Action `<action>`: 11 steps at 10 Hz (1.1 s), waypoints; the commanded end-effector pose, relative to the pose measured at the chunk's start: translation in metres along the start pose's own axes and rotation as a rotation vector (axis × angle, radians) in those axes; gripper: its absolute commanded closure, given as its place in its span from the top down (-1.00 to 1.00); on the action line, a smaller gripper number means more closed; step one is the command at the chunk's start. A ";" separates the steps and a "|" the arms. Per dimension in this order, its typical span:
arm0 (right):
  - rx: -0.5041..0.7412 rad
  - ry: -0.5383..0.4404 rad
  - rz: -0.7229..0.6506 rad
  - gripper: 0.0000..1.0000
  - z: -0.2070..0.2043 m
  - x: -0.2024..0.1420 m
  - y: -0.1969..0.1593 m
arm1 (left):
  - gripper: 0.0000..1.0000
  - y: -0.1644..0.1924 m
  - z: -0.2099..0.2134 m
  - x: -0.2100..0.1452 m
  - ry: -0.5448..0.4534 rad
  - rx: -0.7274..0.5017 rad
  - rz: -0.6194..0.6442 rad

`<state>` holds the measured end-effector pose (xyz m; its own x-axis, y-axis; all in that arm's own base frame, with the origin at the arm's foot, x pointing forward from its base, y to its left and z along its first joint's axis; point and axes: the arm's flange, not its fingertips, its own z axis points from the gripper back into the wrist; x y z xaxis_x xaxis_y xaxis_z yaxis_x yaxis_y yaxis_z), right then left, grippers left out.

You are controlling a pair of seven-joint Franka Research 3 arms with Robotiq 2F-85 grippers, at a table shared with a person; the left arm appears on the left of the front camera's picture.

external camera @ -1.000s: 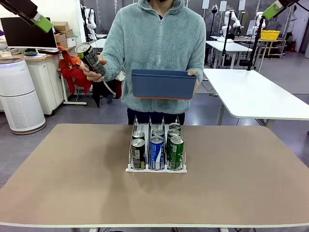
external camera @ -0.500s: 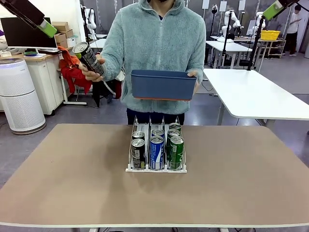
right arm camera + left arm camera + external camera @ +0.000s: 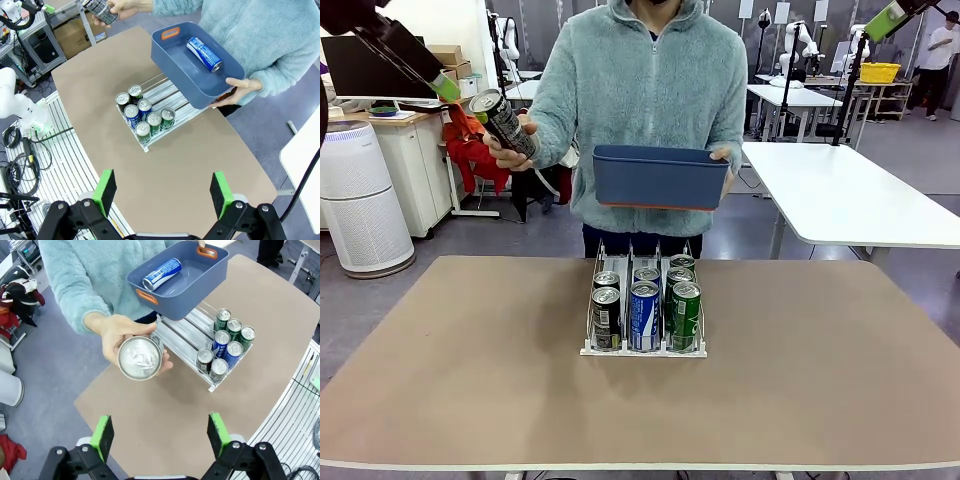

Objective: Fill the beverage cans into the dispenser.
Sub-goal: Pick up the Pepsi coke handed by the human.

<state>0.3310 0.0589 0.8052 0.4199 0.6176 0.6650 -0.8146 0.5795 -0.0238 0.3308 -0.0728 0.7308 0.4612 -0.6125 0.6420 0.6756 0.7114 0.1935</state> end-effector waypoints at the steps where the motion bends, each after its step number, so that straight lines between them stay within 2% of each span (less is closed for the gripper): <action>1: -0.002 0.003 -0.009 1.00 -0.002 -0.003 0.004 | 1.00 0.004 -0.010 0.008 0.009 0.000 -0.038; 3: -0.002 0.003 -0.009 1.00 -0.002 -0.003 0.004 | 1.00 0.001 -0.015 0.012 0.038 -0.092 -0.047; 4: -0.002 0.003 -0.009 1.00 -0.002 -0.003 0.004 | 1.00 0.002 -0.015 0.005 0.017 -0.011 -0.020; 7: -0.002 0.003 -0.009 1.00 -0.002 -0.003 0.004 | 1.00 0.000 -0.017 0.009 0.026 -0.029 -0.029; 8: -0.002 0.003 -0.009 1.00 -0.002 -0.003 0.004 | 1.00 0.005 -0.017 0.009 0.046 -0.003 -0.068; 10: -0.002 0.003 -0.009 1.00 -0.002 -0.003 0.004 | 1.00 0.013 -0.030 0.022 0.025 0.016 -0.135; 11: -0.002 0.003 -0.009 1.00 -0.002 -0.003 0.004 | 1.00 0.016 -0.036 0.027 0.030 0.028 -0.125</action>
<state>0.3311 0.0589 0.8051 0.4202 0.6176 0.6649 -0.8146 0.5796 -0.0236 0.3617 -0.0879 0.7237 0.4055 -0.6916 0.5978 0.7186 0.6454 0.2592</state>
